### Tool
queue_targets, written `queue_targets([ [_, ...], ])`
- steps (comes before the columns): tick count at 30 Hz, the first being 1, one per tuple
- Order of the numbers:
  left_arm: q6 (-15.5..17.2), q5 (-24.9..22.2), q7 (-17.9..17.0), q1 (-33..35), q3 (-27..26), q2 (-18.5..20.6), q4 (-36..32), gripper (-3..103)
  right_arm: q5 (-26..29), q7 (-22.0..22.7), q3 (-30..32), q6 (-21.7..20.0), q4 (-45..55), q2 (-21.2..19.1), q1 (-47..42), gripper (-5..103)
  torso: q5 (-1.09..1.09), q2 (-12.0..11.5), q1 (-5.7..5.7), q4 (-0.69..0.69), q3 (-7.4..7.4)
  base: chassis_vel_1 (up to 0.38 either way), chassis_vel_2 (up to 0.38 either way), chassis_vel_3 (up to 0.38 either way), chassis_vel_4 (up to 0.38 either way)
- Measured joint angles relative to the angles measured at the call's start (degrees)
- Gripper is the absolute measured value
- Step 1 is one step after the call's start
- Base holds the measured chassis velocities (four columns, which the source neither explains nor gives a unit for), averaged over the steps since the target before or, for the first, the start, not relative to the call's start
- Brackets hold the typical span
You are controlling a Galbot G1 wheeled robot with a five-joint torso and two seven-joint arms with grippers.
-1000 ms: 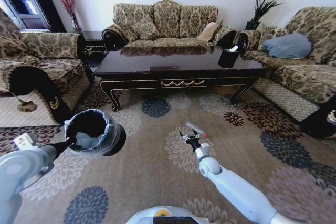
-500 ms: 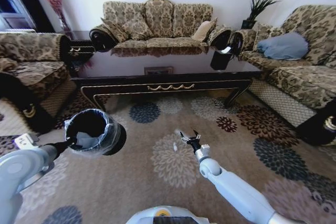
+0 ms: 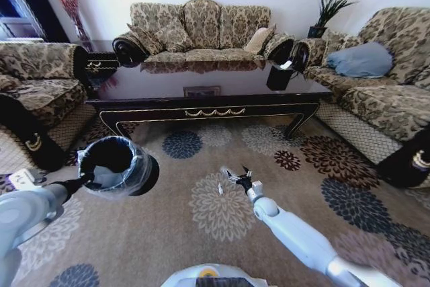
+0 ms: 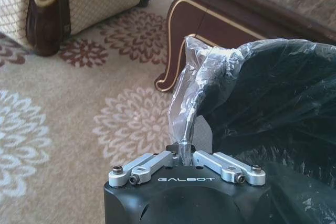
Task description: Move to the front of the table and pick up the trash from the floor, then place it into the trash bin.
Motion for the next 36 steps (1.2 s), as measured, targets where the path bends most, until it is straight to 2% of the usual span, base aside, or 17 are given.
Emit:
queue_targets([
  [1, 0.0, 0.0, 0.0, 0.0, 0.0, 0.0, 0.0, 0, 0.0, 0.0, 0.0, 0.0, 0.0, 0.0, 0.0, 100, 0.0, 0.0, 0.0, 0.0, 0.0, 0.0, 0.0, 0.0, 0.0],
  [5, 0.0, -0.8, 0.0, 0.7, -2.9, 0.7, -1.3, 0, -0.4, -5.4, -2.2, -1.2, -10.5, 3.5, 4.1, 100, -0.01, 0.0, 0.0, 0.04, 0.0, 0.0, 0.0, 0.0, 0.0],
  [6, 0.0, -0.8, 0.0, 0.7, -2.9, 0.7, -1.3, 0, -0.4, -5.4, -2.2, -1.2, -10.5, 3.5, 4.1, 100, -0.01, 0.0, 0.0, 0.04, 0.0, 0.0, 0.0, 0.0, 0.0],
  [11, 0.0, -2.1, 0.3, 2.6, -5.9, 0.3, -2.8, 0, -3.9, -12.4, -4.4, -1.6, -21.7, 9.0, 7.4, 100, 0.0, 0.0, 0.01, 0.02, 0.0, 0.0, 0.0, 0.0, 0.0],
  [14, 0.0, -2.1, 0.5, 3.0, -6.2, -0.1, -2.8, 0, -3.9, -13.3, -4.7, -2.6, -24.3, 11.2, 8.4, 100, 0.0, 0.0, 0.0, 0.03, 0.0, 0.0, 0.0, 0.0, 0.0],
  [17, 0.0, -2.0, 0.6, 3.1, -6.1, -0.6, -2.9, 0, -4.0, -13.0, -5.3, -3.2, -25.9, 12.9, 9.3, 100, 0.0, 0.0, 0.01, 0.05, 0.0, 0.0, 0.0, 0.0, 0.0],
  [20, 0.0, -1.9, 0.6, 2.9, -5.4, -0.7, -3.2, 0, -3.3, -11.8, -5.7, -3.3, -25.4, 12.9, 9.6, 100, -0.01, 0.0, 0.01, 0.03, 0.0, 0.0, 0.0, 0.0, 0.0],
  [28, 0.0, -1.0, 0.6, 1.8, -3.1, -0.1, -2.7, 0, -3.2, -10.9, -4.8, -2.4, -22.2, 7.9, 9.4, 100, -0.01, 0.0, 0.01, -0.01, 0.0, 0.0, 0.0, 0.0, 0.0],
  [31, 0.0, -0.6, 0.6, 1.7, -2.4, -0.3, -2.7, 0, -3.9, -8.6, -3.8, -2.7, -22.9, 7.7, 9.5, 100, 0.0, 0.0, 0.01, 0.0, 0.0, 0.0, 0.0, 0.0, 0.0],
  [34, 0.0, -0.1, 0.6, 1.8, -1.7, -1.0, -3.2, 0, -4.1, -4.8, -3.0, -5.0, -23.8, 8.6, 9.5, 100, -0.01, 0.0, 0.01, 0.02, 0.0, 0.0, 0.0, 0.0, 0.0],
  [36, 0.0, 0.1, 0.6, 2.0, -1.5, -1.3, -3.6, 0, -4.2, -4.1, -2.9, -5.4, -24.3, 9.4, 9.5, 100, 0.0, 0.0, 0.01, 0.03, 0.0, 0.0, 0.0, 0.0, 0.0],
])
